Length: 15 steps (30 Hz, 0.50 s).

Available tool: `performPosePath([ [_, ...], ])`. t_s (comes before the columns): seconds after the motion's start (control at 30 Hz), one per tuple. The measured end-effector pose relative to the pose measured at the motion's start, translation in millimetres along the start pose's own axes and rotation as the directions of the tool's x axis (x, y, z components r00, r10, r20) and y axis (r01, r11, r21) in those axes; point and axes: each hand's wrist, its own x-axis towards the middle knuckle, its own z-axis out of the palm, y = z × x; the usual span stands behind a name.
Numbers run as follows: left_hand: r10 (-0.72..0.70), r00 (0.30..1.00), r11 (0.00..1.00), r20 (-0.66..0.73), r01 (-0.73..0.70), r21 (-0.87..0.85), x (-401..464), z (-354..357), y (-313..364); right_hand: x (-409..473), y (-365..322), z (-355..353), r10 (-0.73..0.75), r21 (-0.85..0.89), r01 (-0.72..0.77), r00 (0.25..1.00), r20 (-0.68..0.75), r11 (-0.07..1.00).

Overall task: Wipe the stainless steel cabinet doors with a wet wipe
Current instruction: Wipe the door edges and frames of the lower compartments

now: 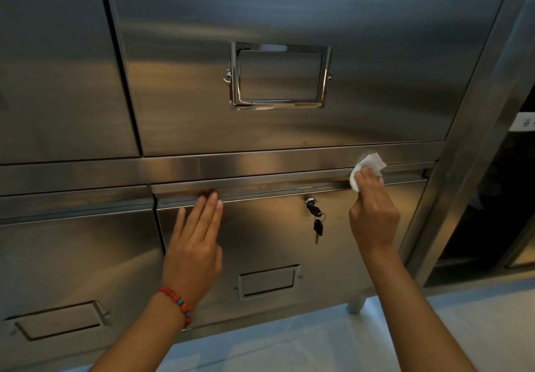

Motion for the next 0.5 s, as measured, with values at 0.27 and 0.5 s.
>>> performPosePath([
  [0.27, -0.005, 1.0, 1.0, 0.014, 0.005, 0.014, 0.0, -1.5, 0.6, -0.4, 3.6, -2.8, -0.004, -0.058, 0.007, 0.999, 0.047, 0.998],
  [0.5, 0.006, 1.0, 1.0, 0.014, -0.006, 0.025, 0.1, -2.0, 0.5, 2.9, 15.9, -8.6, -0.014, -0.087, 0.021, 0.997, 0.08, 0.996],
])
